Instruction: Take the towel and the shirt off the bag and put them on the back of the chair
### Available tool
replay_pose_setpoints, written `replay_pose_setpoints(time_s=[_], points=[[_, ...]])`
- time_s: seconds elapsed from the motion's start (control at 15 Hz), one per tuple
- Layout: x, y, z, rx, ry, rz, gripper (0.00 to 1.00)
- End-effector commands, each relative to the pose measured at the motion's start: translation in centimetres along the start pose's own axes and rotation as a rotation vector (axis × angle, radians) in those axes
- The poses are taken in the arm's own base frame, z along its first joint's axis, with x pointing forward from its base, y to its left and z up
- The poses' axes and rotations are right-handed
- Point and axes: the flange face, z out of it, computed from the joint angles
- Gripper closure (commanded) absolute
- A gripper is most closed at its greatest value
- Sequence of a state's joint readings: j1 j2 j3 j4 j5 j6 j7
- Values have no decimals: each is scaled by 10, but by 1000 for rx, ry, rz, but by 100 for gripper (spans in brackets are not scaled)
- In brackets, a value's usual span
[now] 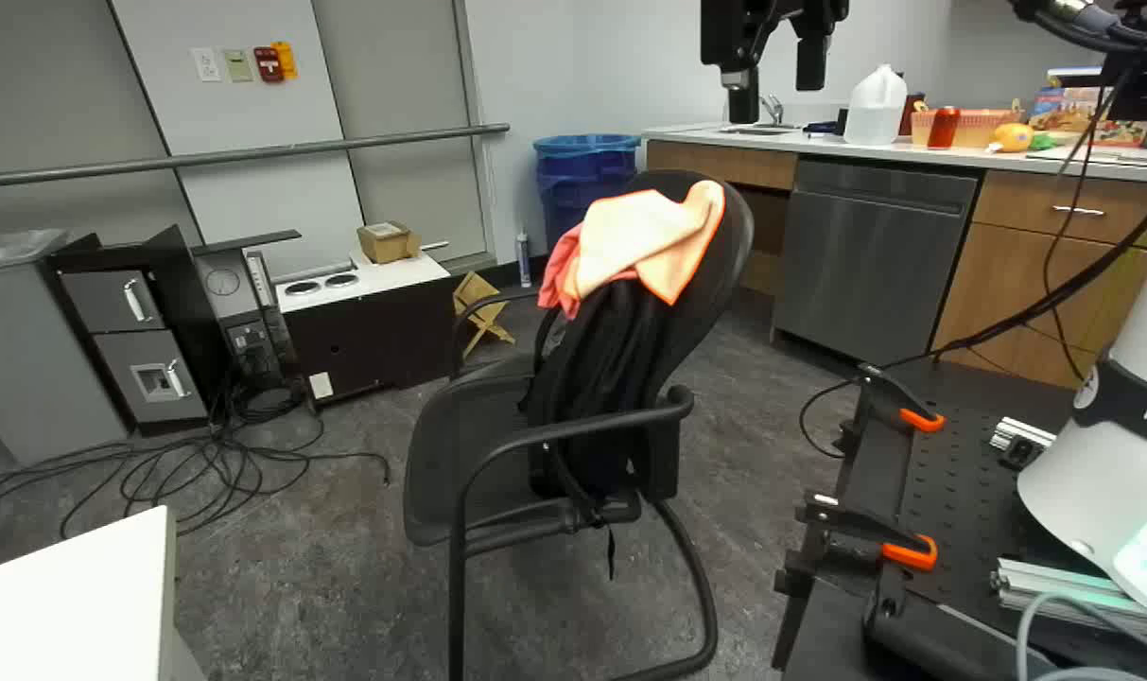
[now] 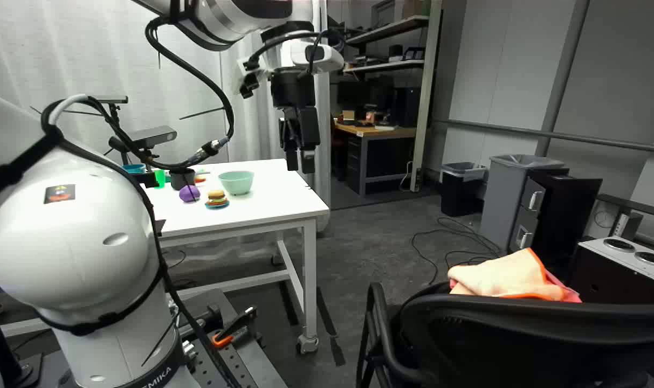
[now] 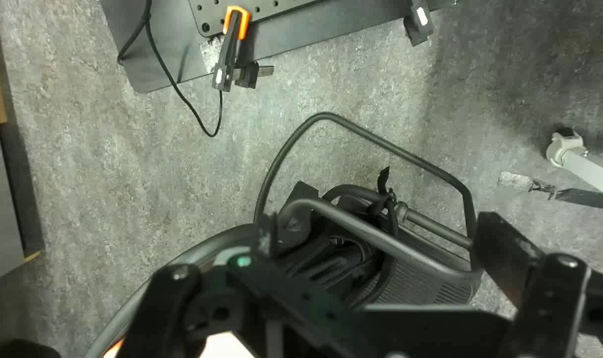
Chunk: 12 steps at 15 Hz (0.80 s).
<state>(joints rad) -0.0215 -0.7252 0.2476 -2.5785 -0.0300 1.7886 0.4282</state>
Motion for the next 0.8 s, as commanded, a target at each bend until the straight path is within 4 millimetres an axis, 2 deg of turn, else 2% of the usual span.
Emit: replay_pose_setpoints(time_s=[0.0,0.53,0.73], points=[[0,0,0,-1,-2,0,0],[0,0,0,-1,-3,-1,0],[11,-3,6,5,-4,2,0]])
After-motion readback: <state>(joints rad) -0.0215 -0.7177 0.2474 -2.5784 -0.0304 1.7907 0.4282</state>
